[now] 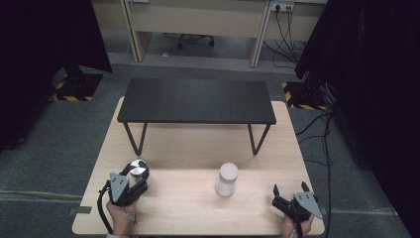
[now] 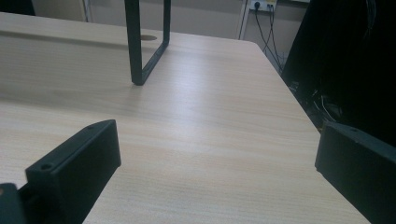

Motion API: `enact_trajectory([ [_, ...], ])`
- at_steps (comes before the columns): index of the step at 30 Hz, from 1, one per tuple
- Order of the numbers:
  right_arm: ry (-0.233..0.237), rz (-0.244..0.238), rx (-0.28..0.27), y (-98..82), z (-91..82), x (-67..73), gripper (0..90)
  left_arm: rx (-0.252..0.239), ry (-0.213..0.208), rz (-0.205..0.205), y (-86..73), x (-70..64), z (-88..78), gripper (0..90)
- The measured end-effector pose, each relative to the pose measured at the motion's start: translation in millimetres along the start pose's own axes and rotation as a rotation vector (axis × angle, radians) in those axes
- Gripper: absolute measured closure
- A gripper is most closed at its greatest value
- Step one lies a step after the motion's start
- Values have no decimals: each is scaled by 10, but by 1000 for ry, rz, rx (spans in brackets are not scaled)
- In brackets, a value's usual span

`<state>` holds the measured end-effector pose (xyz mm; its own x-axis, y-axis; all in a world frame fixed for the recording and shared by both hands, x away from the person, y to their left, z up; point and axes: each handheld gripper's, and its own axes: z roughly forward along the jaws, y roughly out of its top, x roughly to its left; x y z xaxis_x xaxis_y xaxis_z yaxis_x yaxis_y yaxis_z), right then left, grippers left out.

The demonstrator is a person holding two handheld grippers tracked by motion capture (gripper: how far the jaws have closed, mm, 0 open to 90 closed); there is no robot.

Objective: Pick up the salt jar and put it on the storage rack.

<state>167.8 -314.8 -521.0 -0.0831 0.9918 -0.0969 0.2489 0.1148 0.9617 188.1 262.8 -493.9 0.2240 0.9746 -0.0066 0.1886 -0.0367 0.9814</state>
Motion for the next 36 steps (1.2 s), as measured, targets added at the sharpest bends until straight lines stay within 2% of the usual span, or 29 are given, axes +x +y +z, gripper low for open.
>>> enact_trajectory([
  [21,1,-2,3,5,1,0,3,29,1,10,75,-30,-30,343],
  [26,2,-5,3,5,2,2,3,42,20,-6,114,-86,-25,343],
  [34,3,-2,-2,-3,-1,-4,3,50,0,-7,151,-136,-14,343],
  [36,3,-1,-4,-7,-2,-5,3,41,1,-26,159,-147,-15,343],
])
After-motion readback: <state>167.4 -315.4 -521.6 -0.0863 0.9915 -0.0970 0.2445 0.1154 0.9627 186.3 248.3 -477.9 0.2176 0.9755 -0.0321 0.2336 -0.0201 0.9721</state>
